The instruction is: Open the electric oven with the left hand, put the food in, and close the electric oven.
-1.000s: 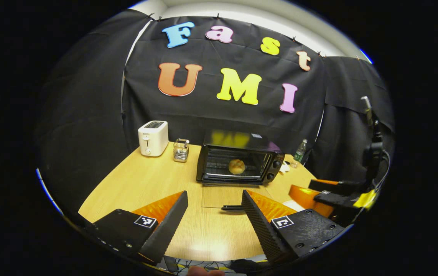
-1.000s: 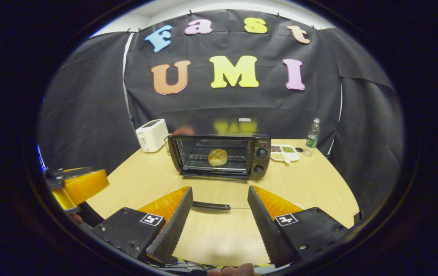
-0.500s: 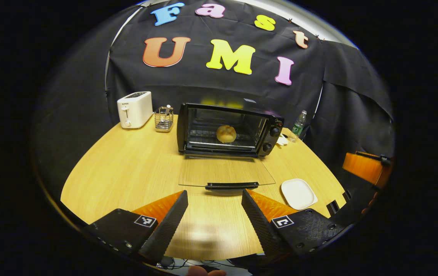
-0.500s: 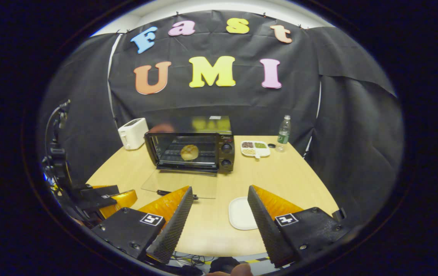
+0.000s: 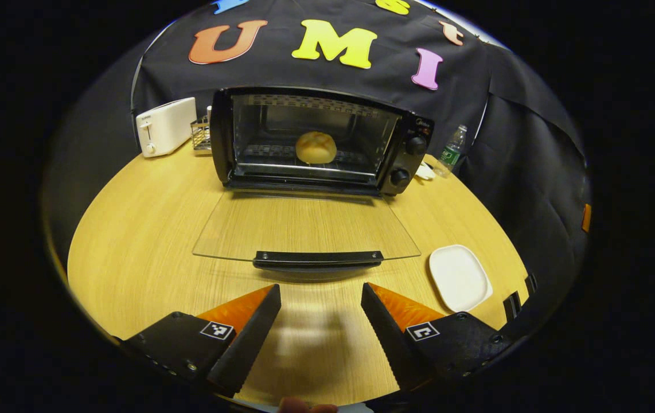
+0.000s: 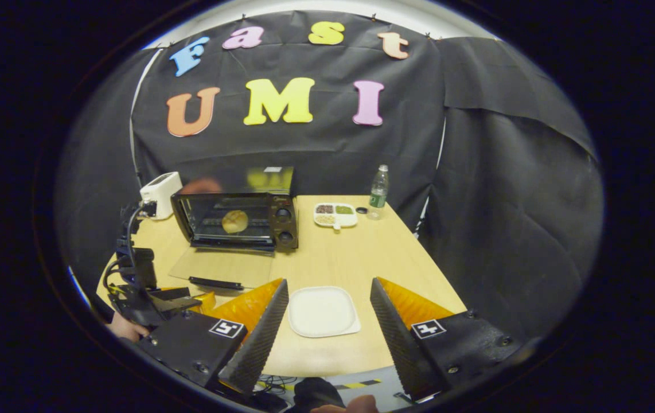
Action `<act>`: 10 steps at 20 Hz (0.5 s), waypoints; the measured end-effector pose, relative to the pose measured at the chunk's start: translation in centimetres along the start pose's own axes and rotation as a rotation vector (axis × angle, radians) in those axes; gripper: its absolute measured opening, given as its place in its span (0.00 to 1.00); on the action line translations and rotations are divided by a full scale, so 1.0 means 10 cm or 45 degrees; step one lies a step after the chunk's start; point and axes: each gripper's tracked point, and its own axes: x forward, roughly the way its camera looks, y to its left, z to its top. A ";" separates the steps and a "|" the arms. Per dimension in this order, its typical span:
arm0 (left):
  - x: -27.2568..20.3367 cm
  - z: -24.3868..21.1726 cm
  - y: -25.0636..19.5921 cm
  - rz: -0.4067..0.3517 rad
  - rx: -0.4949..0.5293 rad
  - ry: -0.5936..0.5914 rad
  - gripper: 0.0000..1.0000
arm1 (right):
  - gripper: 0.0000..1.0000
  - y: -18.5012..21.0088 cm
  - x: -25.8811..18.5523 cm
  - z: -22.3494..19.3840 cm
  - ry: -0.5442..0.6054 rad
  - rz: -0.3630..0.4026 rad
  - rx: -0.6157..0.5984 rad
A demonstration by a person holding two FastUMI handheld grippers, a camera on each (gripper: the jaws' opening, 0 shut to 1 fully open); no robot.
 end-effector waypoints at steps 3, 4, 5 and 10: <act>0.15 -0.05 -0.04 0.020 0.005 0.040 0.94 | 0.92 -0.10 0.08 0.03 0.008 -0.011 -0.005; 0.20 -0.06 -0.04 0.025 0.010 0.049 0.94 | 0.92 -0.11 0.11 0.05 0.010 -0.009 -0.004; 0.24 -0.09 -0.02 0.037 0.017 0.056 0.93 | 0.92 -0.13 0.15 0.04 0.017 -0.004 -0.003; 0.40 -0.12 0.05 0.099 0.036 0.081 0.94 | 0.92 -0.15 0.38 0.08 0.050 0.044 0.024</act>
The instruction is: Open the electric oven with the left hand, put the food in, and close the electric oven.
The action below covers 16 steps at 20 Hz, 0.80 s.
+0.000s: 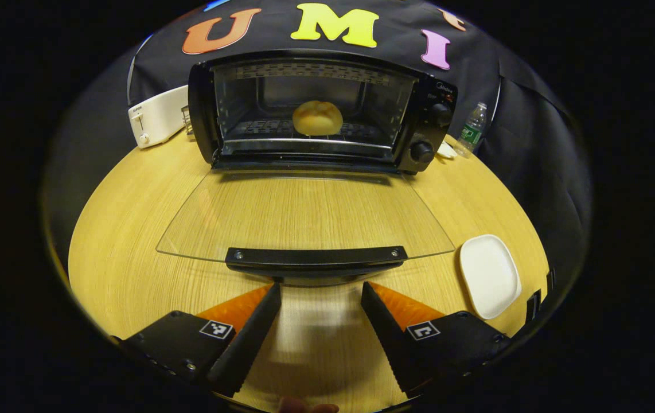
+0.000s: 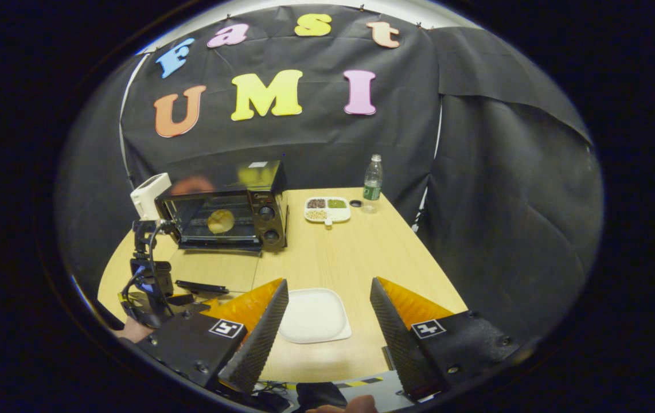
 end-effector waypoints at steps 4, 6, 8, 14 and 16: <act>0.01 0.07 0.01 0.032 -0.011 -0.008 0.93 | 0.92 0.04 0.17 0.20 -0.034 0.074 -0.014; -0.08 0.16 -0.02 0.051 -0.009 -0.020 0.93 | 0.92 0.10 0.30 0.29 -0.040 0.137 -0.024; -0.20 0.32 -0.04 0.064 -0.003 -0.072 0.93 | 0.91 0.18 0.43 0.38 -0.052 0.207 -0.031; -0.48 1.03 -0.03 0.147 0.014 -0.295 0.94 | 0.92 0.39 0.57 0.62 -0.137 0.370 -0.130; -0.60 1.26 -0.09 0.131 0.001 -0.363 0.94 | 0.92 0.43 0.51 0.69 -0.172 0.387 -0.143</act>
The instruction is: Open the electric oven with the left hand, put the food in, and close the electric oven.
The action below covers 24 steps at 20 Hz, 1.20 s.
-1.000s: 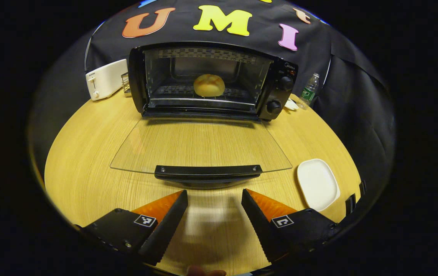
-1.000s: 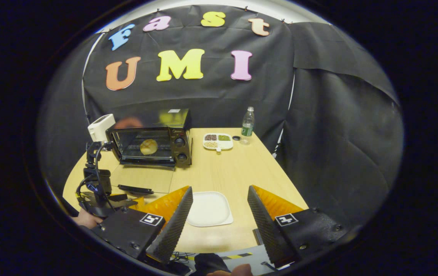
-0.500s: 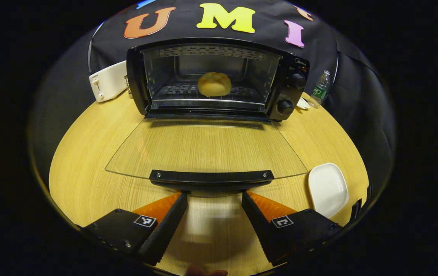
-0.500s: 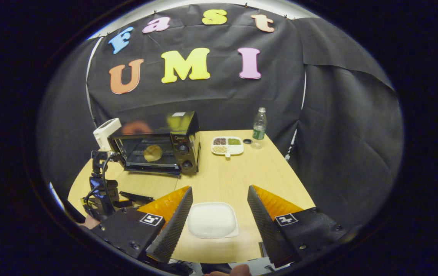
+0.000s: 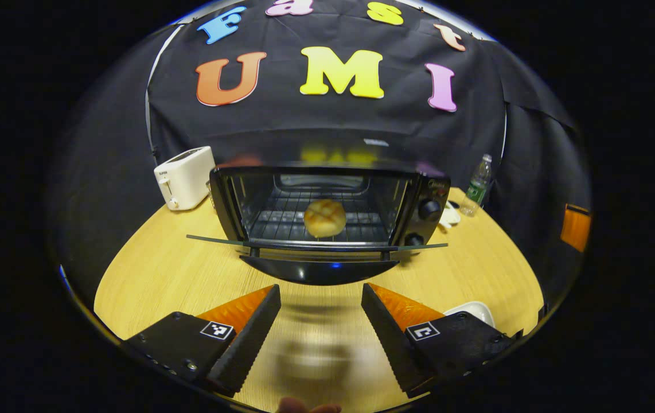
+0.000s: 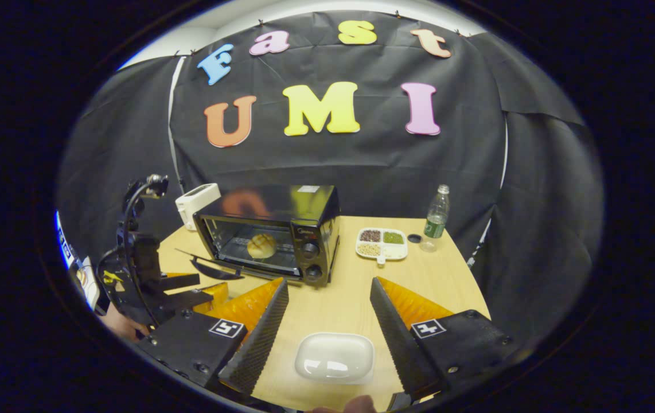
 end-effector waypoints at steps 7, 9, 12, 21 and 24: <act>-0.86 0.71 0.19 -0.029 0.024 -0.232 0.94 | 0.92 0.39 -0.44 0.19 -0.139 0.005 0.037; -1.25 0.87 0.27 -0.035 0.020 -0.303 0.94 | 0.92 0.50 -0.63 0.25 -0.189 -0.006 0.031; -1.83 1.03 0.33 -0.051 0.004 -0.407 0.93 | 0.92 0.64 -0.96 0.32 -0.256 -0.032 0.034; -3.19 0.88 0.47 -0.099 -0.016 -0.576 0.93 | 0.98 1.09 -2.00 0.12 -0.344 -0.088 0.029; -3.44 0.73 0.50 -0.104 -0.021 -0.597 0.83 | 0.98 1.22 -2.27 0.01 -0.356 -0.108 0.040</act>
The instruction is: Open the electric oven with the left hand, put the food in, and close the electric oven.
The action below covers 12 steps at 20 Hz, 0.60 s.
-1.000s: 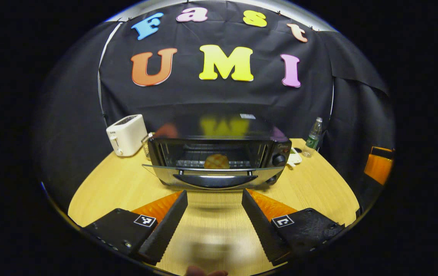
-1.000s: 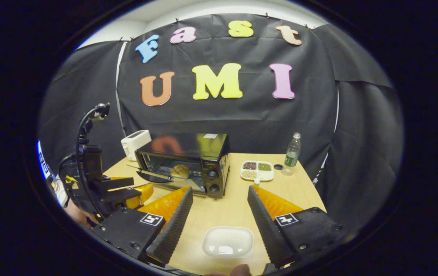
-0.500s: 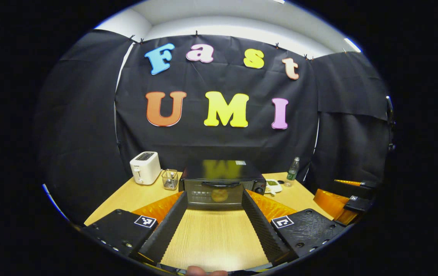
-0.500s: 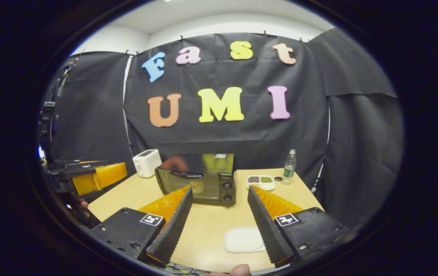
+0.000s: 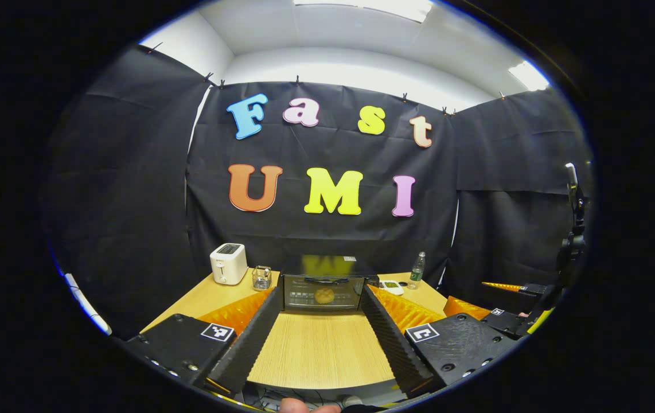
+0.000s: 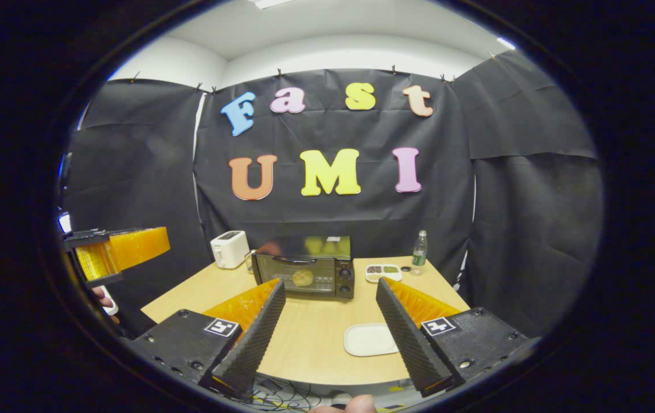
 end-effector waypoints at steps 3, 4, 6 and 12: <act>-0.22 -0.08 -0.04 -0.007 -0.017 -0.001 0.93 | 0.98 0.10 -0.24 -0.03 -0.010 -0.007 0.006; -0.29 -0.10 -0.06 -0.012 -0.024 -0.005 0.93 | 0.98 0.12 -0.31 -0.05 -0.008 -0.006 0.004; -0.39 -0.14 -0.07 -0.013 -0.037 -0.003 0.93 | 0.98 0.15 -0.40 -0.06 -0.015 -0.006 -0.015; -0.53 -0.22 -0.06 -0.002 -0.067 -0.014 0.93 | 0.99 0.15 -0.57 -0.10 -0.019 -0.020 -0.028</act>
